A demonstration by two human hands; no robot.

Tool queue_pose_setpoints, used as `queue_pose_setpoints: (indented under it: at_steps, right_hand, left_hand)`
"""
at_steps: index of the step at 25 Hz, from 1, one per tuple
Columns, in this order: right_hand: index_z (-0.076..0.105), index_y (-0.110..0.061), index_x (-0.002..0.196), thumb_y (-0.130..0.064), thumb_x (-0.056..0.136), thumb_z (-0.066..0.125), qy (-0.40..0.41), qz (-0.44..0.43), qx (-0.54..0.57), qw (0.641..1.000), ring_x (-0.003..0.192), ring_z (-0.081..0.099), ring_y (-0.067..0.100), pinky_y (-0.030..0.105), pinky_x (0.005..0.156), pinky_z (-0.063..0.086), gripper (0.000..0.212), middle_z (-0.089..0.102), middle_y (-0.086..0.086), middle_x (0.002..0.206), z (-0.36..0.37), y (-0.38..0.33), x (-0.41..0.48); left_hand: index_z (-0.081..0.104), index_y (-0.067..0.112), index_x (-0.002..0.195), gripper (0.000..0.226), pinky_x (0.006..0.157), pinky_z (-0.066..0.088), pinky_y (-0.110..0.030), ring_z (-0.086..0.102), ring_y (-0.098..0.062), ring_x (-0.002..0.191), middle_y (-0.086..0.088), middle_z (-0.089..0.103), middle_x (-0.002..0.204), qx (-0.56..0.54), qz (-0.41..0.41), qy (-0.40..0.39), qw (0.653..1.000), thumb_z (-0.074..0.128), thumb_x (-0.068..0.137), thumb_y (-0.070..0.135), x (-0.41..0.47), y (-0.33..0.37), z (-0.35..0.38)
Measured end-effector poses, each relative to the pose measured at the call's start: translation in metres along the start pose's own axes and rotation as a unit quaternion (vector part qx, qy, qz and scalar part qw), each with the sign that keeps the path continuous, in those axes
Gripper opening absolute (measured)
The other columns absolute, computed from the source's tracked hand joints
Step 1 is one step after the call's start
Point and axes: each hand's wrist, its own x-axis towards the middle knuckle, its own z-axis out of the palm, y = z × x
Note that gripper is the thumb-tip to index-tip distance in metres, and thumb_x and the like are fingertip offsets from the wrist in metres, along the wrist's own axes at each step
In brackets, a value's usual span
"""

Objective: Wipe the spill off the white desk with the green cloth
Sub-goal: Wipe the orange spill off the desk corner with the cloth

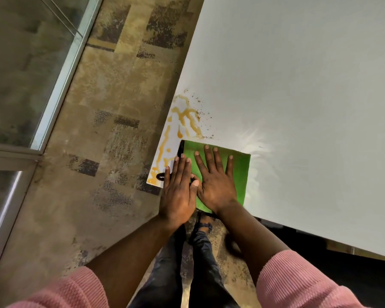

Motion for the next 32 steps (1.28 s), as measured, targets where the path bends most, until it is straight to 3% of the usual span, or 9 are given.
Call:
queue_pose_setpoints:
  at_steps: [3, 6, 10, 13, 17, 26, 32]
  right_hand:
    - [0.014, -0.024, 0.168, -0.051, 0.109, 0.026, 0.064, -0.036, 0.054, 0.996, 0.163, -0.003, 0.023, 0.059, 0.128, -0.002, 0.066, 0.004, 0.004, 0.176, -0.011, 0.025, -0.023]
    - [0.030, -0.012, 0.164, -0.035, 0.107, 0.033, 0.147, 0.071, 0.090, 0.983, 0.162, 0.013, 0.026, 0.054, 0.130, 0.005, 0.061, 0.020, 0.008, 0.174, -0.013, 0.081, -0.058]
    - [0.034, -0.006, 0.161, -0.027, 0.104, 0.030, 0.143, 0.098, 0.086, 0.981, 0.159, 0.021, 0.032, 0.056, 0.129, 0.013, 0.062, 0.026, 0.014, 0.171, -0.011, 0.126, -0.057]
    - [0.026, -0.010, 0.165, -0.030, 0.107, 0.029, 0.120, 0.092, 0.039, 0.988, 0.161, 0.014, 0.029, 0.057, 0.129, 0.008, 0.061, 0.020, 0.010, 0.173, -0.005, 0.128, -0.038]
    - [0.013, -0.018, 0.168, -0.038, 0.109, 0.020, 0.108, 0.104, 0.004, 0.989, 0.163, 0.004, 0.025, 0.056, 0.129, 0.002, 0.062, 0.010, 0.005, 0.176, 0.003, 0.130, -0.030]
    - [0.013, -0.016, 0.168, -0.038, 0.109, 0.022, 0.108, 0.107, 0.023, 0.988, 0.163, 0.001, 0.028, 0.062, 0.128, 0.002, 0.063, 0.005, 0.007, 0.176, -0.020, 0.107, 0.027]
    - [0.011, -0.019, 0.168, -0.039, 0.108, 0.018, 0.126, 0.104, 0.010, 0.987, 0.163, -0.001, 0.026, 0.059, 0.128, 0.000, 0.064, 0.004, 0.005, 0.176, -0.014, 0.109, 0.037]
  left_hand:
    - [0.020, 0.010, 0.163, 0.061, 0.129, 0.009, -0.053, 0.002, -0.020, 0.161, -0.008, 0.012, 0.172, -0.008, 0.009, 0.009, 1.000, 0.026, 0.108, 0.037, 0.004, 0.017, 0.005]
    - [0.019, 0.015, 0.164, 0.066, 0.129, 0.008, -0.054, 0.000, -0.021, 0.161, -0.007, 0.009, 0.173, 0.025, 0.044, -0.023, 0.998, 0.030, 0.106, 0.046, 0.005, 0.042, 0.018]
    - [0.012, 0.025, 0.165, 0.078, 0.127, 0.008, -0.060, -0.006, -0.026, 0.160, -0.010, 0.000, 0.174, 0.114, 0.121, -0.094, 0.982, 0.033, 0.101, 0.064, 0.014, 0.068, 0.043]
    - [0.004, 0.032, 0.164, 0.085, 0.124, -0.001, -0.066, -0.014, -0.029, 0.159, -0.011, -0.009, 0.173, 0.154, 0.115, -0.130, 0.973, 0.030, 0.096, 0.074, 0.028, 0.081, 0.059]
    - [0.009, 0.033, 0.164, 0.078, 0.123, 0.006, -0.067, -0.009, -0.028, 0.160, -0.008, -0.006, 0.173, 0.162, 0.098, -0.112, 0.975, 0.035, 0.096, 0.060, 0.038, 0.079, 0.066]
    - [0.007, 0.033, 0.165, 0.072, 0.124, 0.004, -0.064, -0.005, -0.027, 0.160, -0.006, -0.001, 0.174, 0.178, 0.066, -0.076, 0.979, 0.029, 0.100, 0.055, 0.112, 0.056, 0.036]
    - [0.008, 0.030, 0.165, 0.078, 0.125, 0.008, -0.061, -0.002, -0.025, 0.161, -0.002, 0.000, 0.174, 0.140, 0.074, -0.054, 0.986, 0.040, 0.097, 0.050, 0.077, 0.046, 0.050]
